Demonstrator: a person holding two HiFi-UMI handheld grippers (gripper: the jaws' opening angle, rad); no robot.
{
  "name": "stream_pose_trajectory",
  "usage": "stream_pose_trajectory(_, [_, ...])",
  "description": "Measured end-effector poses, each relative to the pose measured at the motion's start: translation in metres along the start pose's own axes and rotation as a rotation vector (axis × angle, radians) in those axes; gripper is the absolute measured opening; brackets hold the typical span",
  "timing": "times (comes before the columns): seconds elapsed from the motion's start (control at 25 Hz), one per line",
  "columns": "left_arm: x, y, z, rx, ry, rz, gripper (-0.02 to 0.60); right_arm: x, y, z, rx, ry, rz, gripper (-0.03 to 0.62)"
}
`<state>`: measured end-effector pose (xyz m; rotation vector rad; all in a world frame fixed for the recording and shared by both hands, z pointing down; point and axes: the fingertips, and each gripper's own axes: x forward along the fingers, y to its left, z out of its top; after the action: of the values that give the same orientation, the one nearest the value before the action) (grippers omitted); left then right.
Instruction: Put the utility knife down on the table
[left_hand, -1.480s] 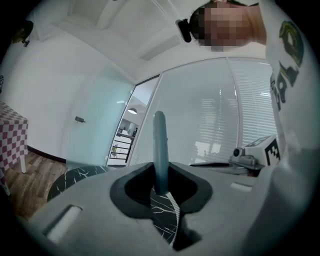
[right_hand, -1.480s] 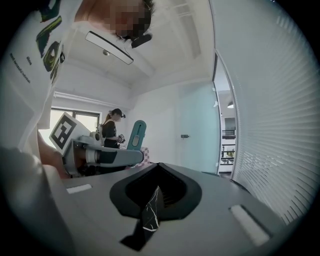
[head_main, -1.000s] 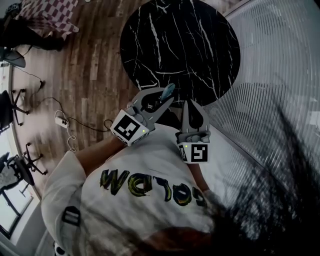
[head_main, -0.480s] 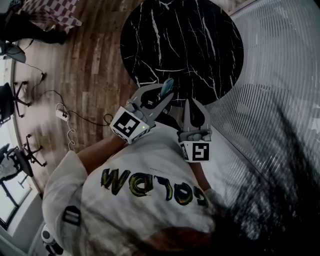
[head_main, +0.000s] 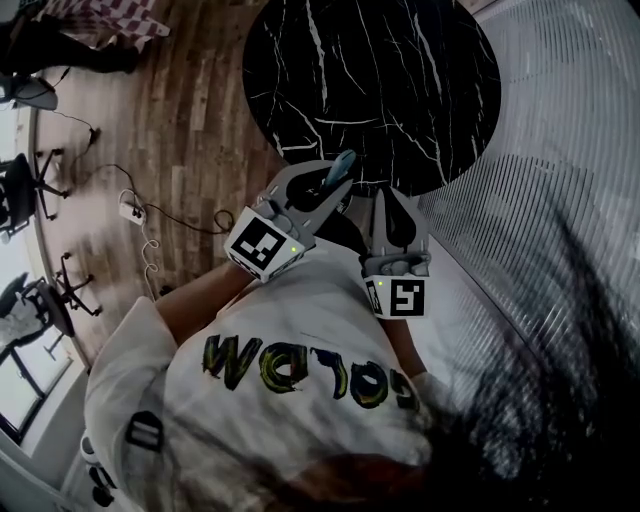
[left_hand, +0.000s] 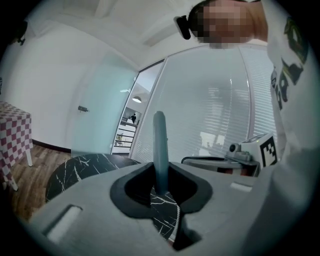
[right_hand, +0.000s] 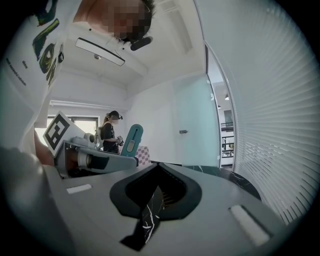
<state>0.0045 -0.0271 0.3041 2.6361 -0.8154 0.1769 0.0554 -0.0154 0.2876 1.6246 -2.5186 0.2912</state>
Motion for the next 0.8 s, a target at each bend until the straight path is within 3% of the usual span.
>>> stream_pose_trajectory(0.16, [0.006,-0.002,-0.011,0.034,0.050,0.002,0.074,-0.005,-0.007,-0.008,0.005,0.009,-0.005,0.002])
stream_pose_trajectory(0.44, [0.021,0.011,-0.040,0.038,0.158,0.037,0.074,-0.006,-0.022,-0.029,0.012,0.026,-0.009,0.002])
stream_pose_trajectory(0.8, [0.036,0.018,-0.078,0.053,0.252,0.027,0.074,0.000,-0.038,-0.067,0.010,0.082,-0.012,0.002])
